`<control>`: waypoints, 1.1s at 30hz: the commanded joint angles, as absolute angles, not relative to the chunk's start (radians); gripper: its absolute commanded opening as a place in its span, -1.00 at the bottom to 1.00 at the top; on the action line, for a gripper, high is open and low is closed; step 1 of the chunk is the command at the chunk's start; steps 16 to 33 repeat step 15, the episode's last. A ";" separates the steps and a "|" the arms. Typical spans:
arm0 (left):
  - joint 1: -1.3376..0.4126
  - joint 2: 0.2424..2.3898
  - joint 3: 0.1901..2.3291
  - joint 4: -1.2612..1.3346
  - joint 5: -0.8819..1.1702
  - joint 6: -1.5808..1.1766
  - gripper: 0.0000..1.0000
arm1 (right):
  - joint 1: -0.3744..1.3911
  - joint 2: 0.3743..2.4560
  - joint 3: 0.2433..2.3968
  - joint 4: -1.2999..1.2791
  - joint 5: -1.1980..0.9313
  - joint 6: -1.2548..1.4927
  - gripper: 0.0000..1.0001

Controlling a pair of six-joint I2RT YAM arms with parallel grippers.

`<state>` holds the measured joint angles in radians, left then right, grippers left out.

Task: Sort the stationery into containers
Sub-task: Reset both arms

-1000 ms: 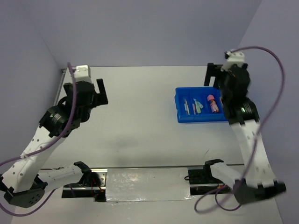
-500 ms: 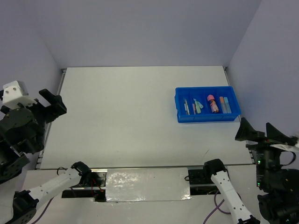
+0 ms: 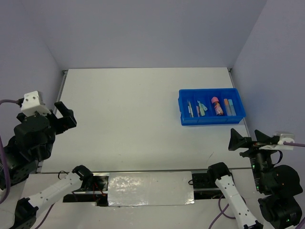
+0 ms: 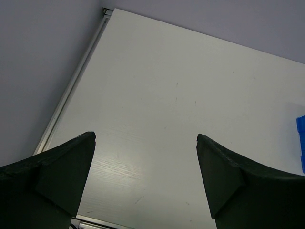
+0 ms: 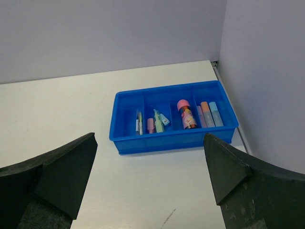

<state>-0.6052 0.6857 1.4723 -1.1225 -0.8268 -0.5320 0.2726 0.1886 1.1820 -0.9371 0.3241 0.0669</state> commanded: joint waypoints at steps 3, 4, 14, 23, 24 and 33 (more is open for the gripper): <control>-0.603 0.693 1.482 -1.066 -0.788 -0.531 0.99 | 0.281 0.204 1.169 -0.931 0.316 0.086 0.99; -0.603 0.695 1.479 -1.065 -0.781 -0.528 0.99 | 0.281 0.204 1.164 -0.933 0.314 0.089 0.99; -0.603 0.660 1.404 -1.031 -0.795 -0.508 0.99 | 0.279 0.229 1.149 -0.920 0.264 0.104 0.99; -0.603 0.660 1.399 -1.029 -0.799 -0.503 0.99 | 0.281 0.230 1.147 -0.919 0.261 0.107 0.99; -0.603 0.660 1.399 -1.029 -0.799 -0.503 0.99 | 0.281 0.230 1.147 -0.919 0.261 0.107 0.99; -0.603 0.660 1.399 -1.029 -0.799 -0.503 0.99 | 0.281 0.230 1.147 -0.919 0.261 0.107 0.99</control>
